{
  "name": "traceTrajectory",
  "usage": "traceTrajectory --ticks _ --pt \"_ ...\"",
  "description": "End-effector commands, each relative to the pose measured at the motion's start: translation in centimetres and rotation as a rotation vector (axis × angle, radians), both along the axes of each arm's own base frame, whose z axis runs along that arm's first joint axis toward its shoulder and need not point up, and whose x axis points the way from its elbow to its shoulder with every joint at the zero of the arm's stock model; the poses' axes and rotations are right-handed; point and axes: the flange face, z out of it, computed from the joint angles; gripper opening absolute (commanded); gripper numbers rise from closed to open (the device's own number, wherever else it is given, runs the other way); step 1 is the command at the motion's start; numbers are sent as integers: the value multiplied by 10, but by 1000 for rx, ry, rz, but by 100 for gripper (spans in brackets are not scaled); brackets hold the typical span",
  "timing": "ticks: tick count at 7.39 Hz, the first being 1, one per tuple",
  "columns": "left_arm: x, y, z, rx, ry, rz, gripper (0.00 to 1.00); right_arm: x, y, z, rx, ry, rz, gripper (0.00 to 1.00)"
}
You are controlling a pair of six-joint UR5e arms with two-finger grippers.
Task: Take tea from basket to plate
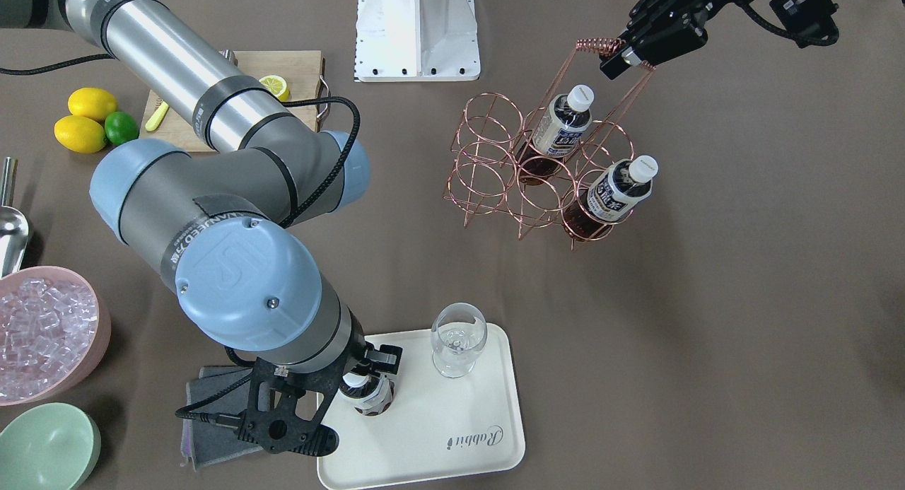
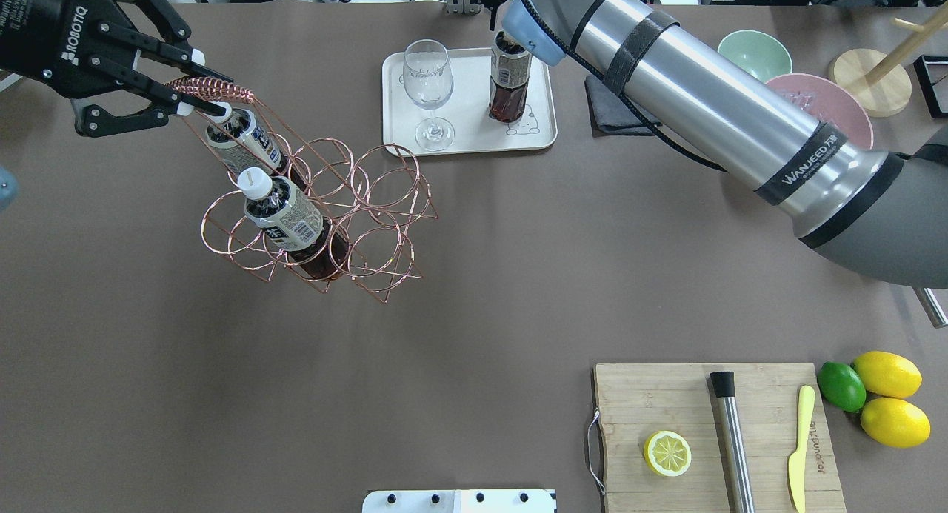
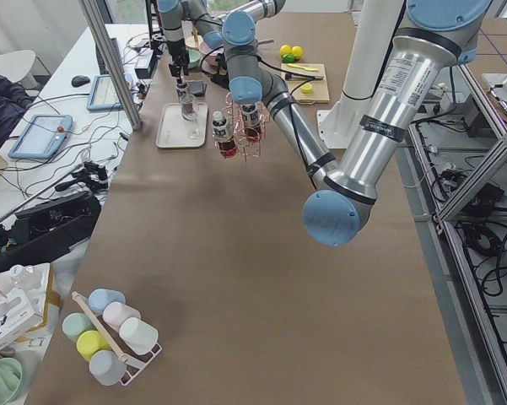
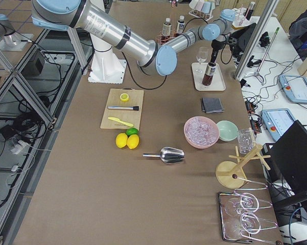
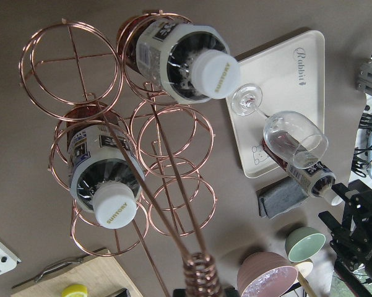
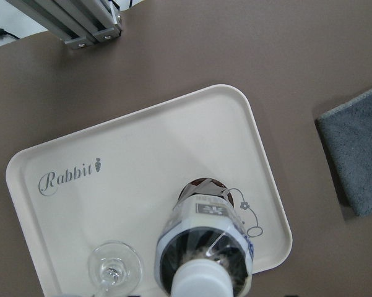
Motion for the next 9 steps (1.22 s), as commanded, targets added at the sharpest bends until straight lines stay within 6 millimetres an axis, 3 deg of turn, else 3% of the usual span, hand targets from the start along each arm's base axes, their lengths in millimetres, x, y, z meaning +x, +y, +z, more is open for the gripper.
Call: traceTrajectory --ticks 1,2,3,4,6,9 --pt "-4 -6 9 125 -55 37 0 7 6 -20 40 -22 -15 96" --pt "-11 -12 14 155 -86 43 0 22 10 -27 35 -17 -13 98" --pt "-20 -19 19 163 -111 36 0 53 14 -21 53 -15 -43 98" --pt "-33 -27 31 147 -128 34 0 97 31 -6 66 -31 -62 98" --pt "-79 -60 60 111 -151 12 0 189 88 66 116 -23 -106 99" --pt "-115 -105 108 64 -182 -24 0 350 168 218 127 15 -150 99"
